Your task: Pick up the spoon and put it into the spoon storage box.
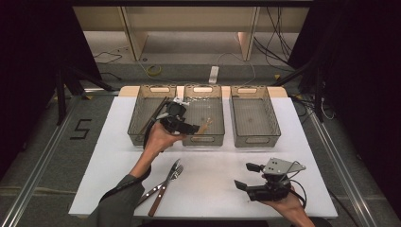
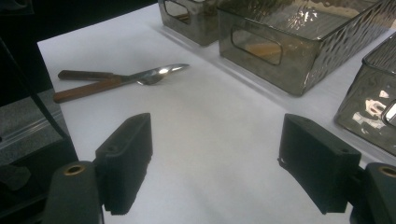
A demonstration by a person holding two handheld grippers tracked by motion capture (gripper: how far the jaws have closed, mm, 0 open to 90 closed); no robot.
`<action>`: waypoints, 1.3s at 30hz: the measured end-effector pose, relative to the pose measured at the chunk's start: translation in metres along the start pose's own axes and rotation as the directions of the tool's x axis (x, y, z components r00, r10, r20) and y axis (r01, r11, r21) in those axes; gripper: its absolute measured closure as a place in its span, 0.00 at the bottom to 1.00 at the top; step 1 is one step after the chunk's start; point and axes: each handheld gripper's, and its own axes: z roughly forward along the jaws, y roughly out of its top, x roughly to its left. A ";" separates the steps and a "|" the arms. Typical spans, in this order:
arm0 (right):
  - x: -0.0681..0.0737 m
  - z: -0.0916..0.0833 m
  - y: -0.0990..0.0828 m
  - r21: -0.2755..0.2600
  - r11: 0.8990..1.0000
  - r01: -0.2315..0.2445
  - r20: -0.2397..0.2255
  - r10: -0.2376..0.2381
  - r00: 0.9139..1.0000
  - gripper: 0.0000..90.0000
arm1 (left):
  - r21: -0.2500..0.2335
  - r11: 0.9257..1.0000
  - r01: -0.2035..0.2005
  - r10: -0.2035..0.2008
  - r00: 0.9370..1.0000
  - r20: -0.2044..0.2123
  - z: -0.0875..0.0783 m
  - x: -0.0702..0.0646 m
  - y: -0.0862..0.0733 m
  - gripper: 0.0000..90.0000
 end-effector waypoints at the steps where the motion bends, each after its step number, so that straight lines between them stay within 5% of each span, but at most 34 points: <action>1: 0.000 0.000 0.000 0.002 1.000 0.002 0.001 -0.002 1.000 0.29 | -0.007 1.000 0.001 -0.001 1.000 -0.001 -0.003 -0.001 -0.002 0.30; 7: 0.000 -0.001 0.000 -0.003 1.000 0.002 0.010 -0.002 1.000 0.29 | -0.016 1.000 -0.003 0.003 1.000 0.021 -0.016 -0.004 -0.018 0.26; 16: 0.001 -0.001 0.000 -0.006 1.000 0.008 0.009 -0.008 1.000 0.29 | 0.036 0.998 -0.041 0.042 0.999 -0.006 -0.031 -0.011 -0.036 0.22; 39: 0.001 -0.001 0.000 0.005 1.000 0.008 0.017 -0.008 1.000 0.29 | 0.069 0.997 -0.037 0.039 0.999 -0.030 -0.057 -0.019 -0.073 0.17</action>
